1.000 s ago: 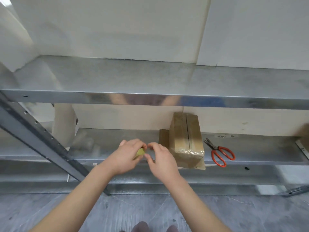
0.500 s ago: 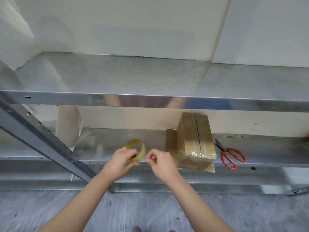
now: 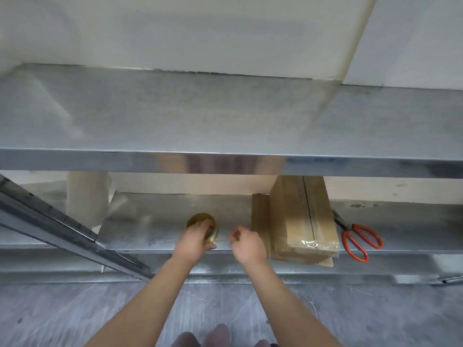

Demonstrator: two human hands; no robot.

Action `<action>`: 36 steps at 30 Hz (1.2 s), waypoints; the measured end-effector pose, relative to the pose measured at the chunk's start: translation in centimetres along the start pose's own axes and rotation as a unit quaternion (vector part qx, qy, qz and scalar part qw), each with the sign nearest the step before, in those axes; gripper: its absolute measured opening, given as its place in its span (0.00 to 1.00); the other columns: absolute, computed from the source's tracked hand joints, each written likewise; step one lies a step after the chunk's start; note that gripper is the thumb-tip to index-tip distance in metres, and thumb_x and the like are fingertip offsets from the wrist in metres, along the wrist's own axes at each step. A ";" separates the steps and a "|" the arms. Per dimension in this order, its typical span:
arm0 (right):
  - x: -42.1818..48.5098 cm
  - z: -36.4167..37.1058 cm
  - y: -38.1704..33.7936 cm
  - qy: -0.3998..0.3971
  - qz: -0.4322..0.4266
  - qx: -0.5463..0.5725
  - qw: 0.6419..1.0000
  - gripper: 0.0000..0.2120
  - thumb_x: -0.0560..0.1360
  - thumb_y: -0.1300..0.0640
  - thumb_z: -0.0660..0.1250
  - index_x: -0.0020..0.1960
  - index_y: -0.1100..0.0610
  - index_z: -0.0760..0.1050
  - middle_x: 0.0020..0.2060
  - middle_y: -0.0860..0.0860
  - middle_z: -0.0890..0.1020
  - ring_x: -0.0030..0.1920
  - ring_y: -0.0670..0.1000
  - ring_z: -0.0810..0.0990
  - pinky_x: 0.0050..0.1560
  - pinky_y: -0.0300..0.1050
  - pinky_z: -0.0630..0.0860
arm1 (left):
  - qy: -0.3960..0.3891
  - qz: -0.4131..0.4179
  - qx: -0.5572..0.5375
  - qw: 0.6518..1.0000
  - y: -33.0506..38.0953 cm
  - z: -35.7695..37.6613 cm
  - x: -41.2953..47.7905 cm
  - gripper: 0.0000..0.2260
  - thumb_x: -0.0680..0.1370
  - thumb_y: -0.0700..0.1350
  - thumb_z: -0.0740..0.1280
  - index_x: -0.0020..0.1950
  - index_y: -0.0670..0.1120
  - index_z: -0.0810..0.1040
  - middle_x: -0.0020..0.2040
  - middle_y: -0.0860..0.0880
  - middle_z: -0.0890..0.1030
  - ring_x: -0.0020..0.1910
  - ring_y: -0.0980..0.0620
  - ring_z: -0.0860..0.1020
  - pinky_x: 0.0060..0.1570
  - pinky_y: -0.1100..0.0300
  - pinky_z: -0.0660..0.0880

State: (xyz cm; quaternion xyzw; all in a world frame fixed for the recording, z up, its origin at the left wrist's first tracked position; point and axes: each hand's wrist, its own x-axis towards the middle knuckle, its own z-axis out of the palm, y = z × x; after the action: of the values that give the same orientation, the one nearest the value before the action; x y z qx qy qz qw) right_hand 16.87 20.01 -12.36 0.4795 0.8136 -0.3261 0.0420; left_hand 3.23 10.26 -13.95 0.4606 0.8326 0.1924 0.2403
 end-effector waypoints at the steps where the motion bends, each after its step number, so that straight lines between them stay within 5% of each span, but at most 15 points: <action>1: 0.2 0.3 0.3 -0.001 0.003 -0.016 1.000 0.08 0.77 0.52 0.60 0.53 0.50 0.76 0.48 0.54 0.84 0.51 0.59 0.81 0.47 0.45 0.77 | 0.001 0.001 0.004 1.000 -0.1 0.4 0.0 0.25 0.71 0.46 0.75 0.65 0.45 0.71 0.59 0.45 0.76 0.56 0.44 0.75 0.49 0.56 0.70; 5: 1.0 1.3 1.0 0.019 0.010 -0.063 0.998 0.15 0.77 0.47 0.62 0.61 0.50 0.69 0.54 0.52 0.80 0.51 0.58 0.81 0.46 0.46 0.77 | 0.022 0.022 0.015 0.999 -1.0 1.1 -0.1 0.27 0.73 0.45 0.73 0.69 0.47 0.67 0.65 0.47 0.70 0.58 0.45 0.74 0.47 0.58 0.70; 9: 1.3 1.6 1.5 0.040 0.007 -0.105 0.994 0.27 0.78 0.41 0.63 0.70 0.53 0.61 0.63 0.53 0.68 0.58 0.57 0.76 0.47 0.48 0.74 | 0.011 0.058 0.064 0.996 -1.4 0.9 -0.4 0.25 0.76 0.44 0.70 0.71 0.46 0.67 0.68 0.44 0.68 0.63 0.43 0.70 0.56 0.52 0.73; 14: -1.3 1.8 1.3 0.063 -0.118 -0.133 0.982 0.25 0.82 0.45 0.54 0.76 0.53 0.58 0.73 0.52 0.63 0.73 0.55 0.60 0.72 0.51 0.59 | 0.061 0.096 0.166 0.980 -0.6 -0.1 -1.9 0.25 0.79 0.57 0.60 0.73 0.46 0.68 0.71 0.47 0.69 0.72 0.45 0.64 0.68 0.52 0.63; 18: -5.3 0.0 0.4 0.112 -0.204 -0.089 0.968 0.25 0.82 0.47 0.55 0.77 0.54 0.61 0.75 0.53 0.64 0.77 0.55 0.57 0.77 0.52 0.45 | 0.112 0.155 0.198 0.961 2.0 -1.2 -4.2 0.26 0.79 0.57 0.53 0.70 0.43 0.72 0.68 0.46 0.74 0.71 0.44 0.68 0.72 0.50 0.58; 24: -11.0 -4.7 1.4 0.226 -0.262 -0.092 0.934 0.24 0.80 0.47 0.54 0.75 0.51 0.65 0.75 0.49 0.66 0.77 0.51 0.57 0.74 0.51 0.53 | 0.133 0.171 0.167 0.962 8.2 -0.8 -8.1 0.25 0.78 0.51 0.55 0.74 0.46 0.67 0.74 0.50 0.67 0.76 0.50 0.59 0.73 0.51 0.51; 36: -12.5 -11.7 13.9 0.225 -0.142 -0.057 0.962 0.22 0.81 0.51 0.59 0.75 0.52 0.66 0.75 0.49 0.66 0.78 0.49 0.54 0.76 0.47 0.56 | 0.109 0.129 0.114 0.979 18.4 5.4 -9.2 0.29 0.82 0.61 0.45 0.79 0.48 0.52 0.78 0.55 0.52 0.78 0.57 0.47 0.75 0.59 0.44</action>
State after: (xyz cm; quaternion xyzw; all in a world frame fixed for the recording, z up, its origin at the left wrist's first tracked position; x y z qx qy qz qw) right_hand 37.66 21.83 -5.24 0.4168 0.8791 -0.1656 -0.1612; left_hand 23.04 12.14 -6.30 0.5647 0.8039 0.1745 0.0667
